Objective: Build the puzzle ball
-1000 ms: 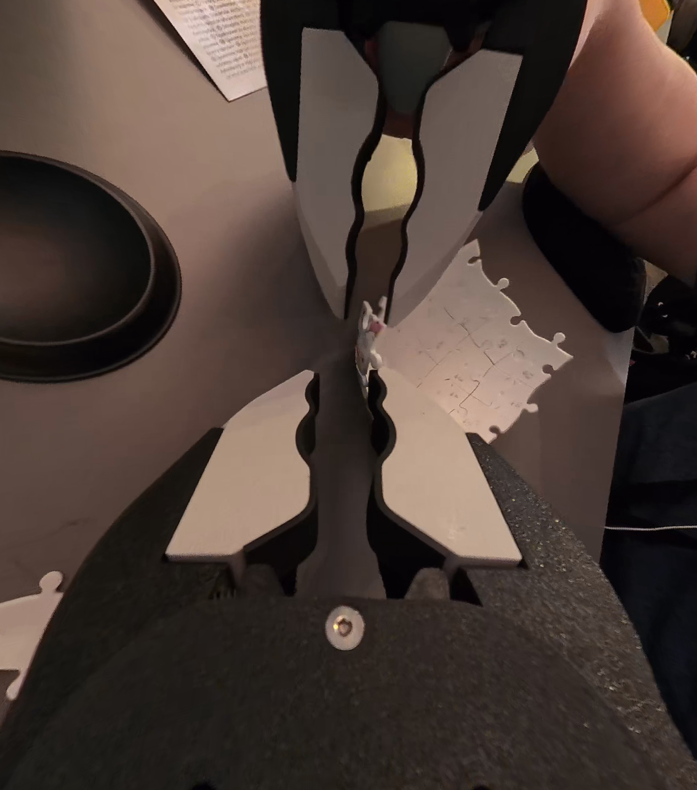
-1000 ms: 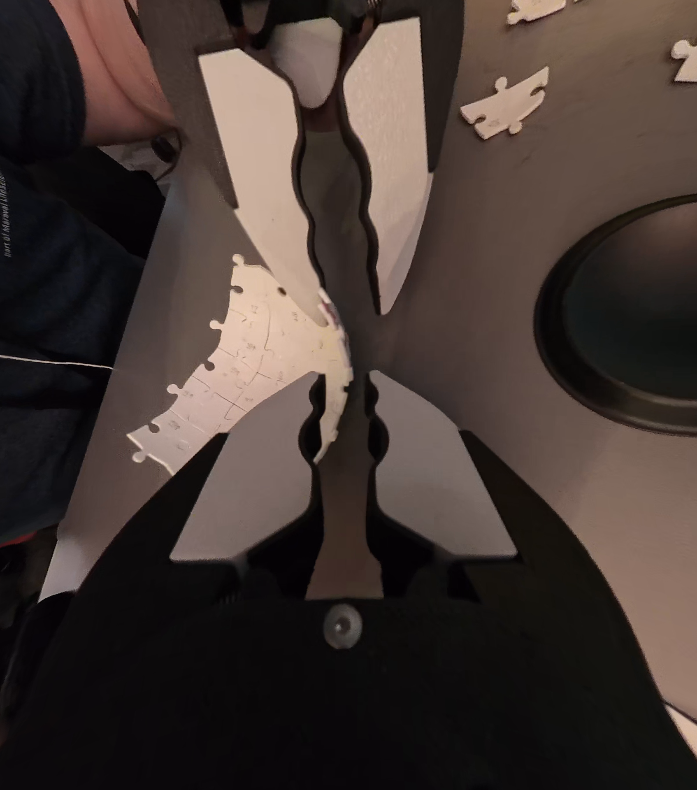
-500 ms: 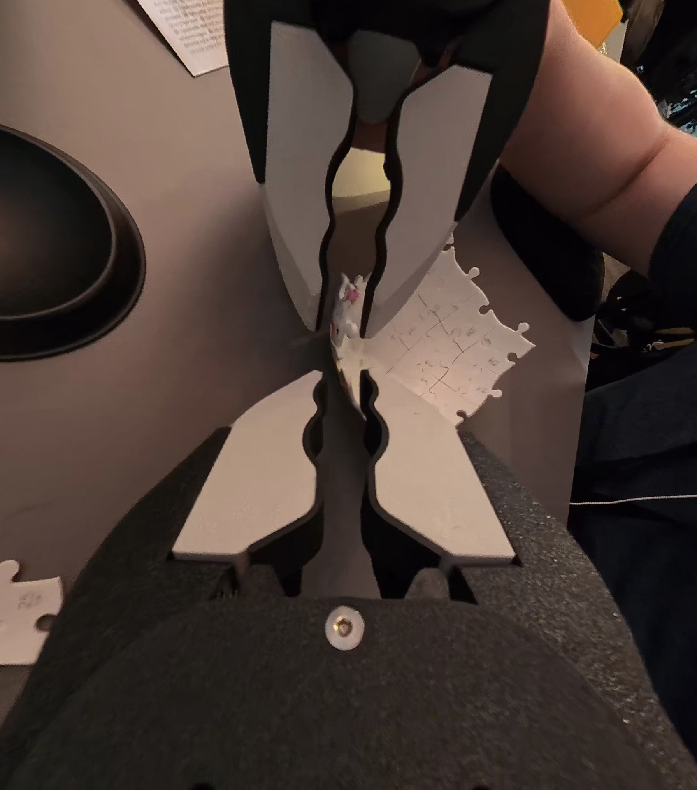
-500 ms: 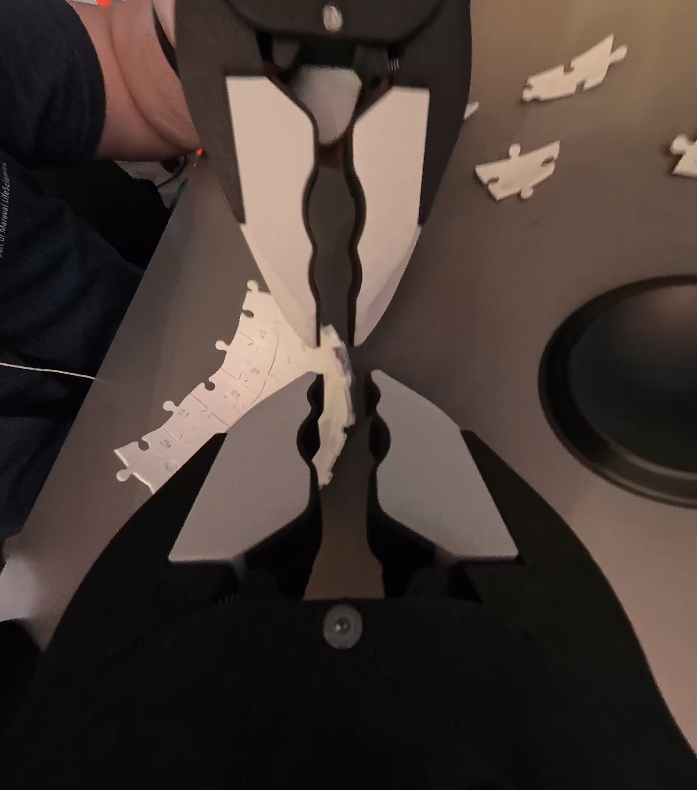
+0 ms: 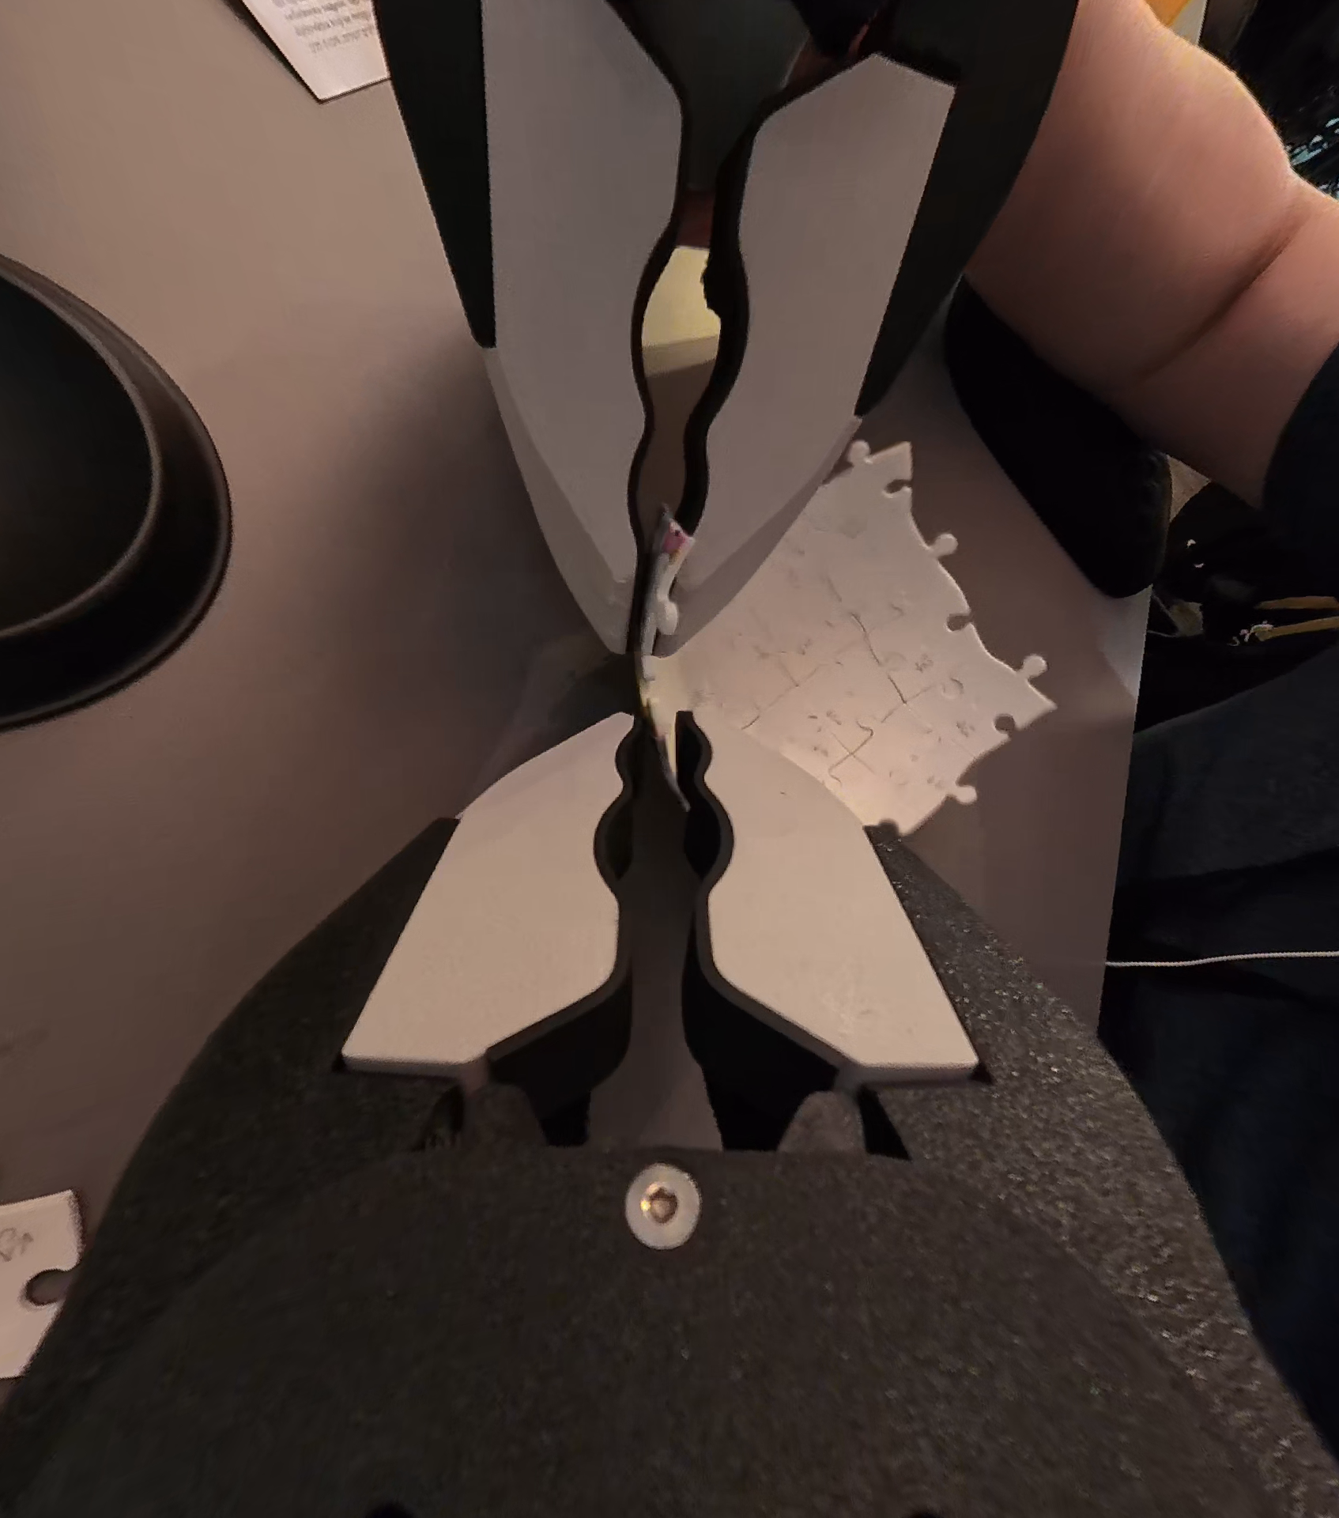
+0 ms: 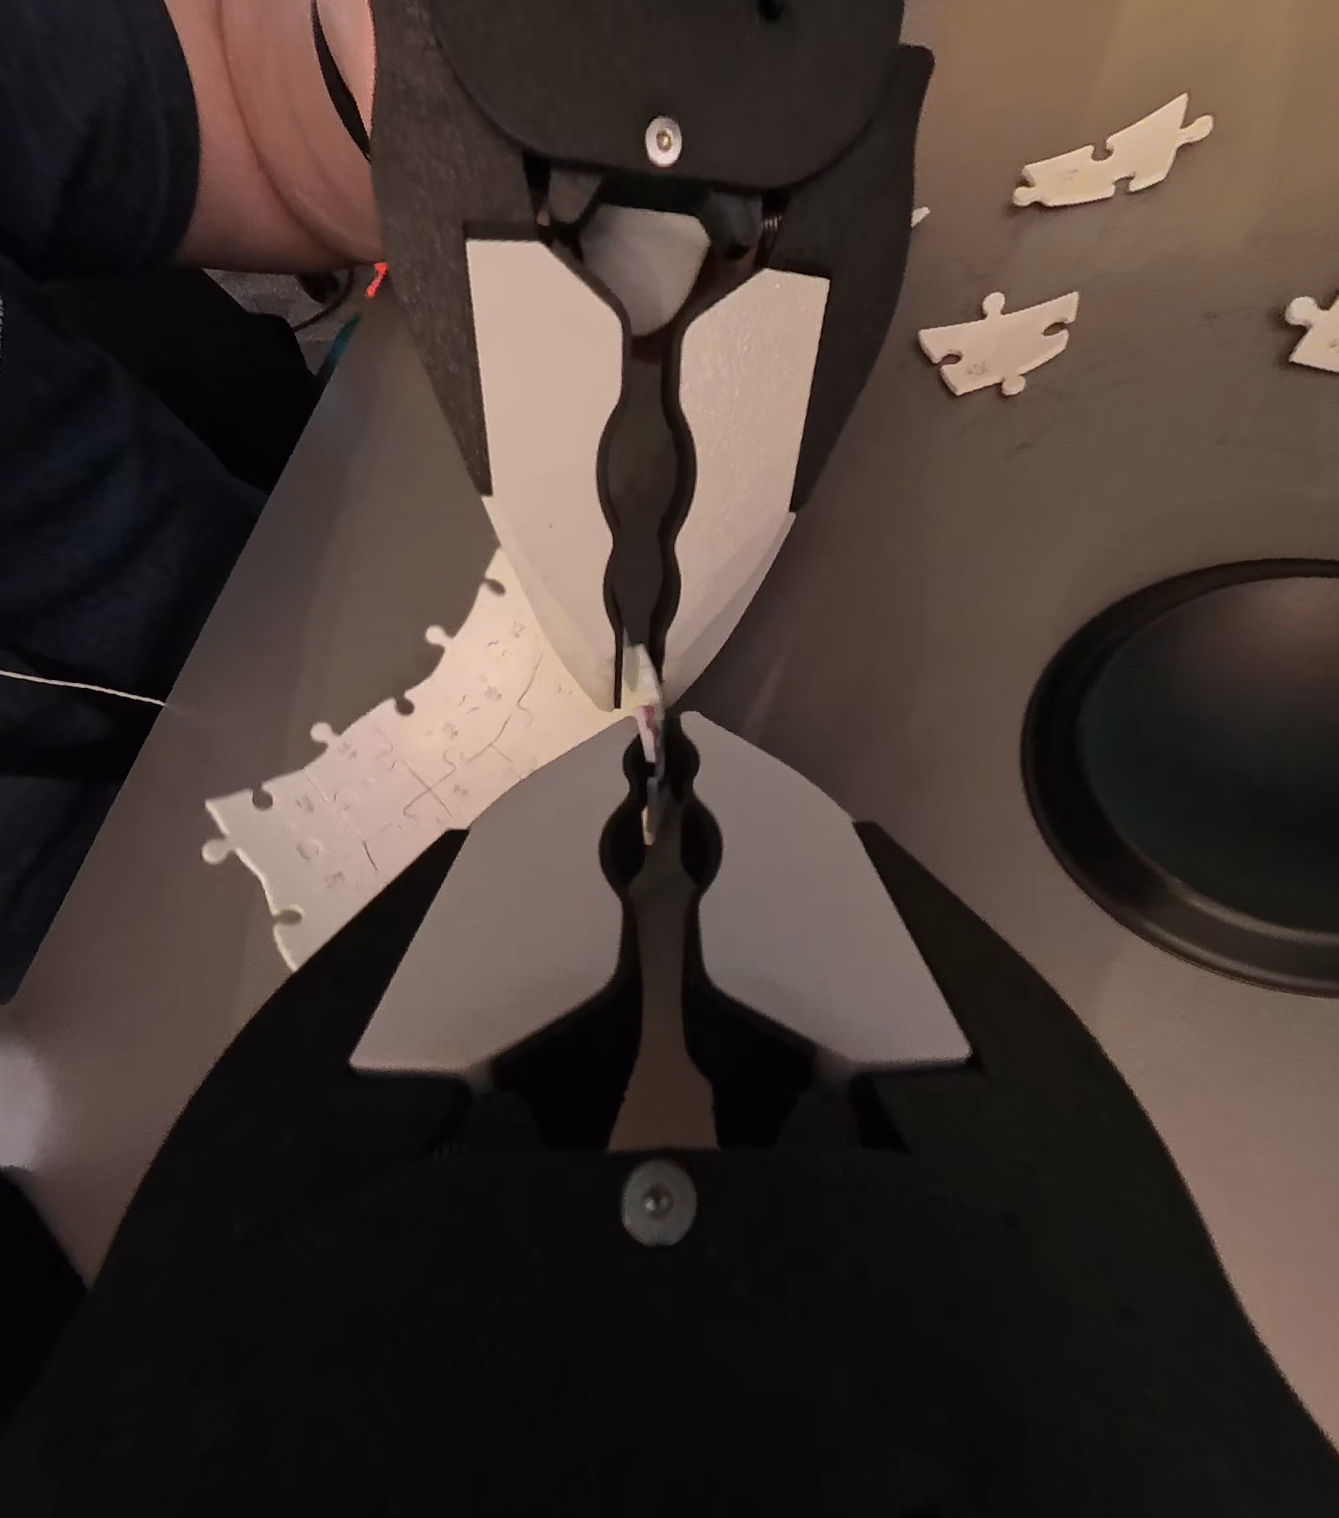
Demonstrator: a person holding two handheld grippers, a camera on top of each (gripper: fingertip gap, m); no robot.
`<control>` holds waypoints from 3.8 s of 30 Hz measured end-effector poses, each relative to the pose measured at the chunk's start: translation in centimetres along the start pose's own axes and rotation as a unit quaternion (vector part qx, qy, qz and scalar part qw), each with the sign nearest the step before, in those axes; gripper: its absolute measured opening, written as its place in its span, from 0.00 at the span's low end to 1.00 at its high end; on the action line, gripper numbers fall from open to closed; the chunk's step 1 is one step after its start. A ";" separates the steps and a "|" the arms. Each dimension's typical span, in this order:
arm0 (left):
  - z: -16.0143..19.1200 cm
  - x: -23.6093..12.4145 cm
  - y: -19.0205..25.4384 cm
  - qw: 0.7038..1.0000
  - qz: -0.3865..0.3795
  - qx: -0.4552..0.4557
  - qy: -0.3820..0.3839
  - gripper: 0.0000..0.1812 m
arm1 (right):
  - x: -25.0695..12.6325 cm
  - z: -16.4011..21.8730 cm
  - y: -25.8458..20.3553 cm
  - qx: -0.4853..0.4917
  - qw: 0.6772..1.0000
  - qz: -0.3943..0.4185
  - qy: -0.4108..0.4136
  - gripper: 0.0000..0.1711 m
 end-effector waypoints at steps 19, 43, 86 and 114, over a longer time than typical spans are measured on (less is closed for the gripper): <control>0.1 -0.1 -0.3 1.000 0.008 -0.012 0.005 0.03 | -1.6 0.6 -0.6 -0.015 0.999 0.021 -0.024 0.11; 0.0 0.6 -0.1 1.000 0.012 -0.004 -0.002 0.04 | -0.7 0.9 -0.7 0.037 0.995 0.043 -0.079 0.02; 8.2 -17.1 12.6 0.872 -0.348 0.142 0.315 0.25 | -14.7 -5.9 -12.6 -0.112 0.886 0.355 0.276 0.47; 6.5 -13.4 -3.4 0.906 -0.395 -0.144 0.042 0.16 | -12.7 -2.8 -4.6 -0.051 0.927 0.360 0.088 0.29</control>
Point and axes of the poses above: each gripper's, where its closed fingertips meet, x out along the fingers, z out of its underside, y = z × x across the jaws, the point moved 7 cm from there along -x, back along the fingers, and after that the axes turned 4 degrees about -y, right-handed, at the moved point
